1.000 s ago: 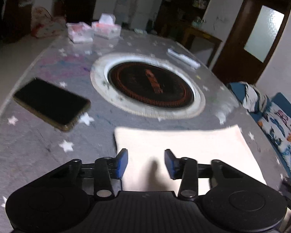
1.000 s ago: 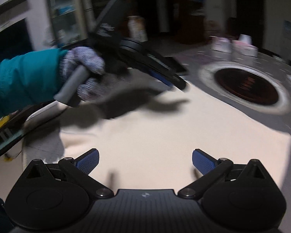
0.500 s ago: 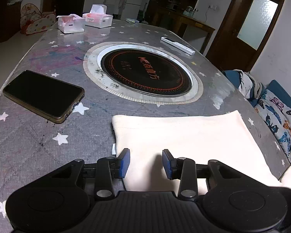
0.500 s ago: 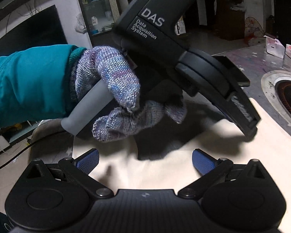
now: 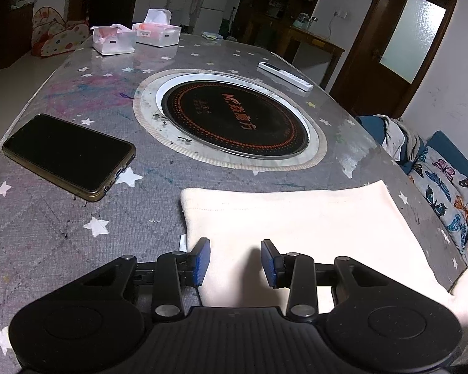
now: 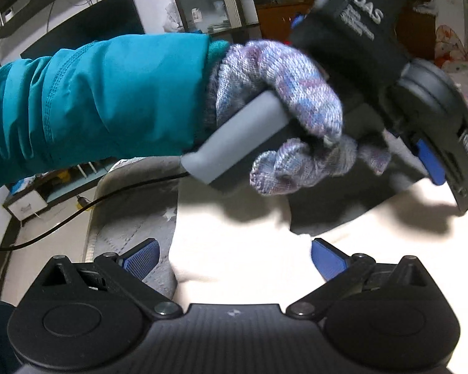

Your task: Fold clothes

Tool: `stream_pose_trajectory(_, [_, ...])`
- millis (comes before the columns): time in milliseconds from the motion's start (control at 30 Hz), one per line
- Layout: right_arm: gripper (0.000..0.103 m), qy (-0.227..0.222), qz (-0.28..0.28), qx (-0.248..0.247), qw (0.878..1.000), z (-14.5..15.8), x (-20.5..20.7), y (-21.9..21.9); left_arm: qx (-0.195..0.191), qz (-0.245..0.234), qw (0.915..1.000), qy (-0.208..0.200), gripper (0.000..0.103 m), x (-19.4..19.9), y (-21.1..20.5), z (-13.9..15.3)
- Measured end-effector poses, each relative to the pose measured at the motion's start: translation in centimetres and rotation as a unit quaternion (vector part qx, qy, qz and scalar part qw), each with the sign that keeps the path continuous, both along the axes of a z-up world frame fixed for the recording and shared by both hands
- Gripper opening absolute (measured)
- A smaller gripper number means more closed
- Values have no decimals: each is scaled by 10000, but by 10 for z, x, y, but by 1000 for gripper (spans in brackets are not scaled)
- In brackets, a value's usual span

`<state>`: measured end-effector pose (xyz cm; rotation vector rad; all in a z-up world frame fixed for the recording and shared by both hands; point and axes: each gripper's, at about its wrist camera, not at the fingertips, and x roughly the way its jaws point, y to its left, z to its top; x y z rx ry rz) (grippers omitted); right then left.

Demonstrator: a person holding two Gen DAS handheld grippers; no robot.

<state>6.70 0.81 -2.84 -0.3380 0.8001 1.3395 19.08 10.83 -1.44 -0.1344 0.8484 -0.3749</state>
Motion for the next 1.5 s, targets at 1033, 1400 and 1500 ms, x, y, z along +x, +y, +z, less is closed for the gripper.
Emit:
stream_pose_trajectory(1033, [103,437,-472,81,9979,-20,14,14,-34,16,10000,28,39,2,1,0])
stream_pose_trajectory(1400, [103,472,-26,135,9988,-22,-39,25,2,89,10000,-25,39,1,-1,-1])
stream_pose_trajectory(1500, [103,198,-6,172,9997,-17,-51,25,13,99,9999,-37,39,0,-2,-1])
